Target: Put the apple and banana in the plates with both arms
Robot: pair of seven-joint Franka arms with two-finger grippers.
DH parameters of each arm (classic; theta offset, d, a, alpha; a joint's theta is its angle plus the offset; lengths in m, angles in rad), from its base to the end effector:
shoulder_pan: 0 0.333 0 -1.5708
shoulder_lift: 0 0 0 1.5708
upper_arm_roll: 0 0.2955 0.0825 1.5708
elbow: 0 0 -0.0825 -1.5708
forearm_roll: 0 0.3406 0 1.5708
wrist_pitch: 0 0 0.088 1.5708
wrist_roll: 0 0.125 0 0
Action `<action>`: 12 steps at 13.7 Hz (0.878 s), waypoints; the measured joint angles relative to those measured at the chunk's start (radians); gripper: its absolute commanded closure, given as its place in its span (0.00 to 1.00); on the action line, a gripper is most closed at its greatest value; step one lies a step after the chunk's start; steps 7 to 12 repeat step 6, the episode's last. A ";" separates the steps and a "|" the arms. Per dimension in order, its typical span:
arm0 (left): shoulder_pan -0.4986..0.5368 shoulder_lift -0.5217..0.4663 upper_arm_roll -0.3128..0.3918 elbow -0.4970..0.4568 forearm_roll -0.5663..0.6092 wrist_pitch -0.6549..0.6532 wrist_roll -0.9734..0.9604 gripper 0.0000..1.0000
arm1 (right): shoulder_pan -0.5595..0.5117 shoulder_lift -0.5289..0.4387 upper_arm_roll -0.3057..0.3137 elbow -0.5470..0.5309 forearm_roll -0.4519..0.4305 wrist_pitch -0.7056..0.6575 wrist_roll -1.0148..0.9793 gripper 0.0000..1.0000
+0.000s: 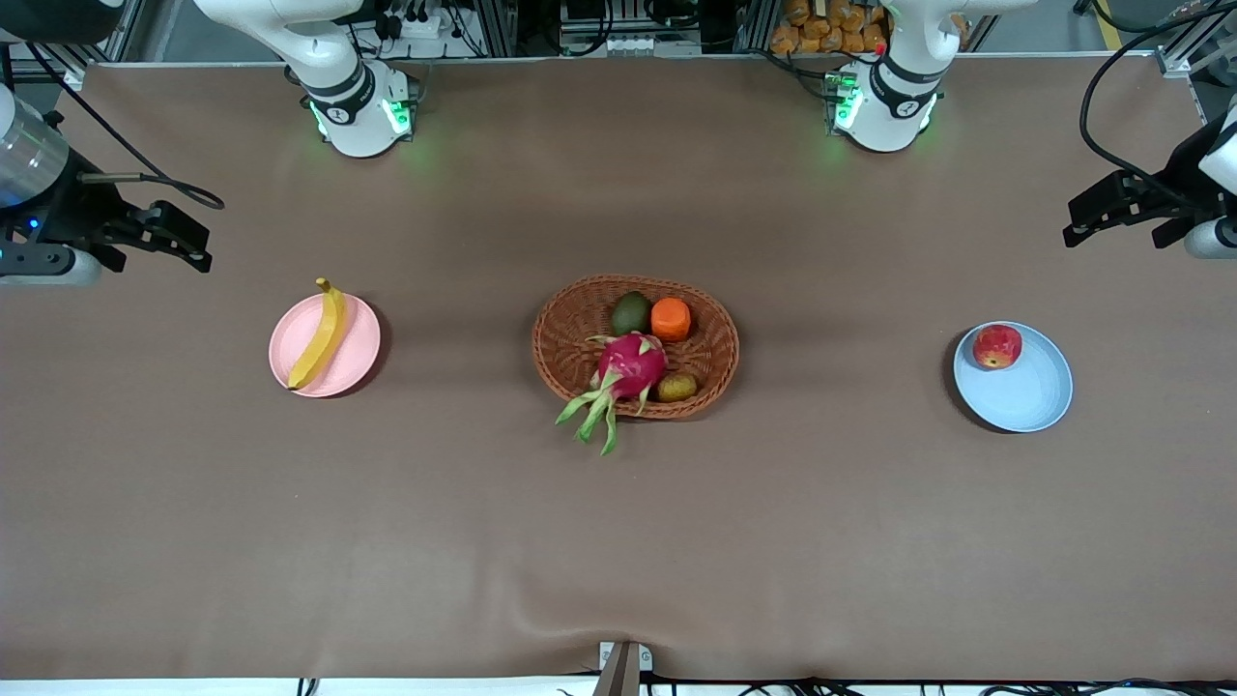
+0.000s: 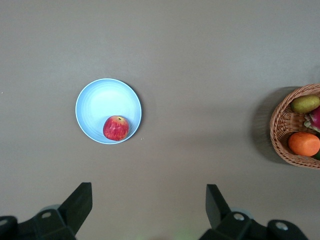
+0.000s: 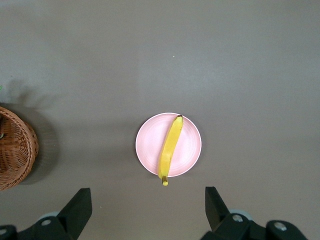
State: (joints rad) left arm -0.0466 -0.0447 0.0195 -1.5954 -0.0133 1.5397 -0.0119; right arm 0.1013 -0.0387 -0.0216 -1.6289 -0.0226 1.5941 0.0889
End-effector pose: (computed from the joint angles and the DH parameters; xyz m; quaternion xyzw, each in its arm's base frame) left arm 0.4945 -0.0149 0.5953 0.9999 -0.0078 -0.0056 0.0070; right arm 0.5003 0.0370 0.5827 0.9999 -0.0044 0.0029 0.0107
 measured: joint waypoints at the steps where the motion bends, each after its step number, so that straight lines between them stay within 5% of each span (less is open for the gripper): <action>1: 0.000 0.000 0.000 0.000 0.000 0.000 0.000 0.00 | -0.003 -0.002 -0.001 -0.003 0.000 0.001 0.000 0.00; 12: 0.000 0.000 0.000 0.000 0.000 0.000 0.000 0.00 | -0.021 -0.004 -0.006 -0.004 0.000 0.002 0.000 0.00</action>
